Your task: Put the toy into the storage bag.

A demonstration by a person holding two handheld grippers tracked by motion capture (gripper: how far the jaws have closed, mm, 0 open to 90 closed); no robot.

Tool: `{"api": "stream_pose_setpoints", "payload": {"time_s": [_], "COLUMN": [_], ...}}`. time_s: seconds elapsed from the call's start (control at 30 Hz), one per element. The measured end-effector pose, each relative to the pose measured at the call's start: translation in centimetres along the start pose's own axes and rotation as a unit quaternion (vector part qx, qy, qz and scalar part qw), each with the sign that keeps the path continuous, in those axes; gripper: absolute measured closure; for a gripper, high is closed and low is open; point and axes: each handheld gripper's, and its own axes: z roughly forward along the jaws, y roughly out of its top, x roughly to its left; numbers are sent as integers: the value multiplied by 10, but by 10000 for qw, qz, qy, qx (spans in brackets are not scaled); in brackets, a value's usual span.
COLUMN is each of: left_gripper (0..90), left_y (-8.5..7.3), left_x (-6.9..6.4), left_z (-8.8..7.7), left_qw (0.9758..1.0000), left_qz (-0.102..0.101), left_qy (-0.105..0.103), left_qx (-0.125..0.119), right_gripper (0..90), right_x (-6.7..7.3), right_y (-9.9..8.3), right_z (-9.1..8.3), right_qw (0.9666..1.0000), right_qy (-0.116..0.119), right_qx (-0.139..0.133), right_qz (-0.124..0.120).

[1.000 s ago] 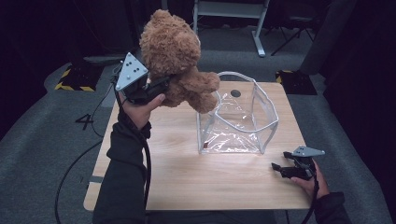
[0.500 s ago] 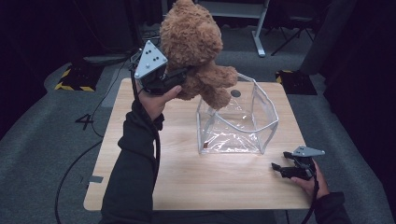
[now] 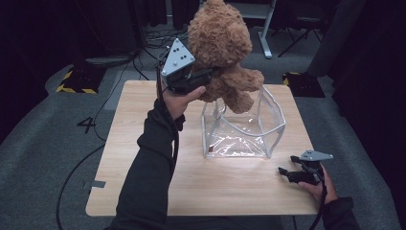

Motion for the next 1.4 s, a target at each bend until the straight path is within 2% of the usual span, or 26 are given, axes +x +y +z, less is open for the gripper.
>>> {"api": "stream_pose_setpoints", "payload": {"time_s": [0.47, 0.67, 1.07, 1.4], "left_gripper": [515, 513, 509, 505], "left_y": [5, -5, -26, -42], "left_x": [-25, -29, -41, -46], "left_z": [35, 48, 75, 92], "left_qw": [9989, 9982, 9958, 9941], "left_qz": [137, 4, -75, -137], "left_qy": [-433, -597, -848, -919], "left_qx": [64, 112, 343, 566], "right_gripper": [195, 195, 195, 195], "right_x": [0, 0, 0, 0], "right_y": [0, 0, 0, 0], "right_z": [0, 0, 0, 0], "right_qw": [10000, 10000, 10000, 10000], "right_qy": [-4, -3, 2, 4], "right_qx": [2, 1, 0, 0], "right_qz": [-4, -9, -12, -13]}}
